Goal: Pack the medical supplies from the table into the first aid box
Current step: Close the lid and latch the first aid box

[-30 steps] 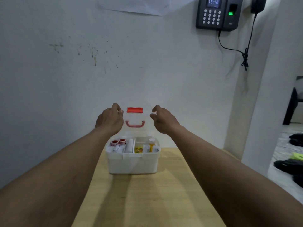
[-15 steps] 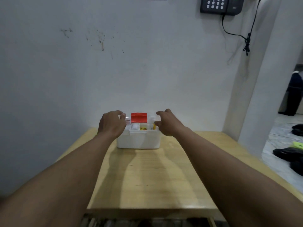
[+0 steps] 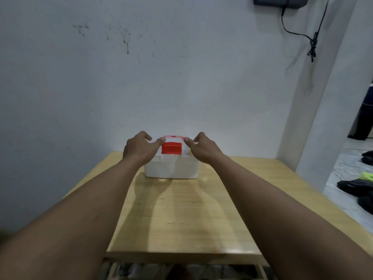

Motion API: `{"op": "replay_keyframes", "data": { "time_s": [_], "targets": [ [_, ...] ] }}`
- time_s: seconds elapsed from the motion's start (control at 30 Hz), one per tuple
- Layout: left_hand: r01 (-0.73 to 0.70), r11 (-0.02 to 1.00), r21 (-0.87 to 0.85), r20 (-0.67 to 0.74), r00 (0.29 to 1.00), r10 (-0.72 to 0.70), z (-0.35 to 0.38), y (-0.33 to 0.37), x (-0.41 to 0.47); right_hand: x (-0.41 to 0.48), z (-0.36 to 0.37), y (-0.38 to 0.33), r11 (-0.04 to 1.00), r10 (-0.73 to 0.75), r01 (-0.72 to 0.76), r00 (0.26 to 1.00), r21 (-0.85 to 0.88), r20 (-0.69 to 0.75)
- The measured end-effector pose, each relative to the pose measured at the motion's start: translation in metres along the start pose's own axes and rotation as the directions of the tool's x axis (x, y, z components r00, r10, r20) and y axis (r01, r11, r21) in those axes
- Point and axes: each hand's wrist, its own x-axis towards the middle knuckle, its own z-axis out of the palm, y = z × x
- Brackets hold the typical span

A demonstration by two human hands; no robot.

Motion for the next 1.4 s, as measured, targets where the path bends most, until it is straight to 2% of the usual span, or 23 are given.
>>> {"op": "replay_keyframes", "data": {
  "time_s": [0.13, 0.23, 0.37, 0.57, 0.93, 1.2, 1.4],
  "targets": [
    [-0.008, 0.996, -0.084, 0.163, 0.986, 0.022, -0.007, -0.004, 0.003, 0.003, -0.002, -0.003, 0.999, 0.042, -0.042, 0.999, 0.002, 0.033],
    [-0.077, 0.997, -0.024, 0.220, 0.972, 0.080, -0.011, -0.010, -0.002, 0.004, -0.001, 0.001, 0.999, 0.041, -0.041, 0.995, -0.004, 0.089],
    [-0.180, 0.979, 0.098, 0.182, 0.970, 0.160, -0.004, -0.016, -0.010, 0.002, 0.011, 0.012, 0.996, -0.023, 0.026, 0.999, -0.081, 0.034],
    [-0.193, 0.980, 0.055, 0.121, 0.975, 0.185, 0.007, -0.019, -0.015, -0.003, 0.027, 0.028, 0.987, -0.125, 0.123, 0.992, -0.099, -0.014],
    [-0.215, 0.976, 0.025, 0.019, 0.976, 0.215, 0.020, -0.030, -0.019, -0.006, 0.042, 0.032, 0.992, -0.120, 0.115, 0.987, -0.050, -0.106],
    [-0.119, 0.970, -0.211, 0.085, 0.987, 0.140, 0.018, -0.040, -0.012, -0.006, 0.043, 0.040, 0.989, -0.117, 0.121, 0.992, 0.079, -0.056],
    [-0.112, 0.954, -0.277, 0.094, 0.985, 0.143, 0.023, -0.036, -0.013, -0.002, 0.040, 0.047, 0.987, -0.112, 0.119, 0.991, 0.106, -0.070]
  ]
}}
